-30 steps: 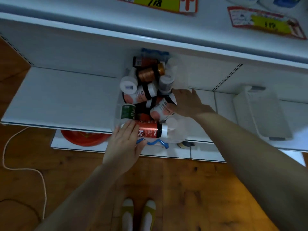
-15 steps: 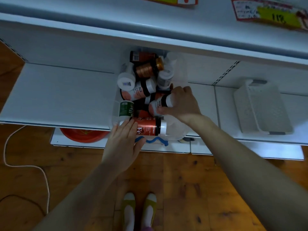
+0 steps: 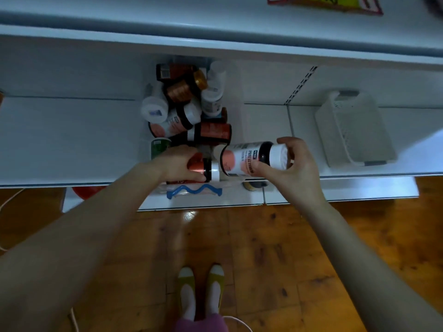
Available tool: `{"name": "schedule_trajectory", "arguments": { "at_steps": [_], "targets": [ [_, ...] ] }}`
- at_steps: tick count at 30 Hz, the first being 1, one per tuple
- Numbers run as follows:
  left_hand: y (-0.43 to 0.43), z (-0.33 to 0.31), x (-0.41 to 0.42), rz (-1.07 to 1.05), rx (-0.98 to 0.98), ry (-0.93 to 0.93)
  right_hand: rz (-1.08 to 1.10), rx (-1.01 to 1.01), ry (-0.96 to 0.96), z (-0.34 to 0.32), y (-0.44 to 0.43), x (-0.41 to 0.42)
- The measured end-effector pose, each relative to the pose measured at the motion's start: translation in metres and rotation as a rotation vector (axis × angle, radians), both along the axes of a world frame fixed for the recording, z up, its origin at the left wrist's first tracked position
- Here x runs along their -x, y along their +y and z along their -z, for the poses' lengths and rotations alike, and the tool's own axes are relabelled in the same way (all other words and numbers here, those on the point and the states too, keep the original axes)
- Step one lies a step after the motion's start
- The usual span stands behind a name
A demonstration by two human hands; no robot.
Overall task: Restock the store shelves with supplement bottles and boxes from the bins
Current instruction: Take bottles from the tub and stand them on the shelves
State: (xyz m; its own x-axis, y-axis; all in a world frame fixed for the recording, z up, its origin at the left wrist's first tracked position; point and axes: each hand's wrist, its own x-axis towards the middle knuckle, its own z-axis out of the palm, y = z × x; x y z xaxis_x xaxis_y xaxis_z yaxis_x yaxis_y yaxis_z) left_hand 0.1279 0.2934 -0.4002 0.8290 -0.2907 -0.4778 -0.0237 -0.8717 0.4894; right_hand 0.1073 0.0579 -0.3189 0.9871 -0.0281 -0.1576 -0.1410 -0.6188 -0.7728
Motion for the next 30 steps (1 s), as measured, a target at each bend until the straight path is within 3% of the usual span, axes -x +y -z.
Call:
{"name": "schedule_trajectory", "arguments": {
  "at_steps": [4,7,11,16,22,30],
  "targets": [
    [0.001,0.003,-0.004,-0.042,0.024,0.129,0.019,-0.019,0.031,0.000,-0.004,0.004],
    [0.000,-0.002,-0.003,-0.101,0.052,0.120,0.032,-0.053,0.048,0.002,-0.003,0.004],
    [-0.003,-0.019,0.002,-0.345,0.163,-0.039,0.048,-0.072,0.044,-0.001,0.000,0.008],
    [-0.008,-0.051,0.027,-0.467,0.224,-0.327,0.033,-0.045,0.000,-0.018,0.000,0.021],
    [-0.016,-0.110,0.087,-0.722,0.340,-0.330,-0.008,-0.059,-0.005,-0.070,-0.006,0.050],
    [-0.025,-0.199,0.173,-0.971,0.469,-0.346,-0.301,-0.105,0.057,-0.174,-0.006,0.070]
  ]
}}
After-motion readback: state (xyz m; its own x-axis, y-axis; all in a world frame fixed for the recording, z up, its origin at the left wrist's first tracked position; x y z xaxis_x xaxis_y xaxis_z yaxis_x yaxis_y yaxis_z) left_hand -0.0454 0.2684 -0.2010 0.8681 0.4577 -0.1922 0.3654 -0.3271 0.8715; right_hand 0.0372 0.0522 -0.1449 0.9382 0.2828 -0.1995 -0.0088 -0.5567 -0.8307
